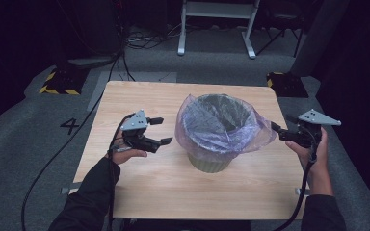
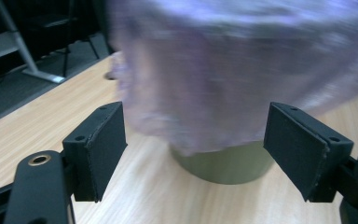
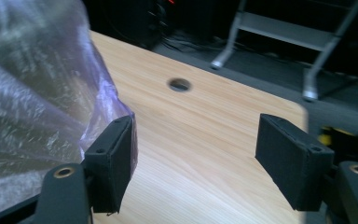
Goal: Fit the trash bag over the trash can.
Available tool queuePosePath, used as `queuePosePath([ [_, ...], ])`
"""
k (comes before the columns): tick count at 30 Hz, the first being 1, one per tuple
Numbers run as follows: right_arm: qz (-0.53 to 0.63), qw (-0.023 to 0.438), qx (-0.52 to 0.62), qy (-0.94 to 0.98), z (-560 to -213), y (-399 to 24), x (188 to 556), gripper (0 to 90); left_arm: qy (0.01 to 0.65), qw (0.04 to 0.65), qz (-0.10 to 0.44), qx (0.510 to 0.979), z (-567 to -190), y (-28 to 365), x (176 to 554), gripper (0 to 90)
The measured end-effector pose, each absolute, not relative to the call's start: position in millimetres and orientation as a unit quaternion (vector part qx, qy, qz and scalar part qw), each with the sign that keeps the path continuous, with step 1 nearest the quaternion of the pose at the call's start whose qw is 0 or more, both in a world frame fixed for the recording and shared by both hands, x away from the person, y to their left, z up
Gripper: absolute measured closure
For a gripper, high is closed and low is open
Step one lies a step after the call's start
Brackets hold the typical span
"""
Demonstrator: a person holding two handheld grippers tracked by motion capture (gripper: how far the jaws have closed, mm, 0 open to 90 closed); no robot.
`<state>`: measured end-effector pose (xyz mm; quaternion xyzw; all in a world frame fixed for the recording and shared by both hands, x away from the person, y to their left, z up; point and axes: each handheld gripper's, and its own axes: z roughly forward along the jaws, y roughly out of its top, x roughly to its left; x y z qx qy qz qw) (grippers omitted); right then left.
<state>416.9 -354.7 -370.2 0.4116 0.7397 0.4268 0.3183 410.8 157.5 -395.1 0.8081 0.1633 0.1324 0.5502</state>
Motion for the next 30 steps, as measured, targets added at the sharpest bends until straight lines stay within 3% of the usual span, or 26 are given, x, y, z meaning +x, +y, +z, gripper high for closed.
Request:
queuePosePath([
  [7, 0.453, 0.326, 0.376, 0.74, -358, -347, 398, 28.9, 0.145, 0.544, 0.118, 0.818, -398, 135, 408, 26.5],
  [10, 0.462, 0.327, 0.366, 0.739, -354, -345, 390, 28.9, 0.145, 0.537, 0.126, 0.821, -400, 130, 408, 38.8],
  [12, 0.472, 0.317, 0.361, 0.739, -354, -346, 388, 28.8, 0.144, 0.529, 0.13, 0.826, -403, 126, 409, 54.8],
  [16, 0.5, 0.291, 0.324, 0.748, -357, -344, 381, 29.8, 0.135, 0.52, 0.138, 0.832, -409, 121, 408, 76.7],
  [18, 0.521, 0.264, 0.295, 0.756, -359, -341, 377, 35.3, 0.132, 0.514, 0.143, 0.836, -413, 119, 408, 89.2],
  [23, 0.53, 0.231, 0.247, 0.778, -366, -327, 370, 35.6, 0.122, 0.495, 0.157, 0.846, -422, 110, 407, 89.6],
  [24, 0.529, 0.229, 0.222, 0.786, -366, -318, 364, 29.7, 0.122, 0.496, 0.151, 0.846, -423, 110, 407, 89.5],
  [30, 0.522, 0.247, 0.185, 0.795, -359, -296, 350, 23.4, 0.119, 0.499, 0.155, 0.844, -423, 110, 406, 89.0],
])
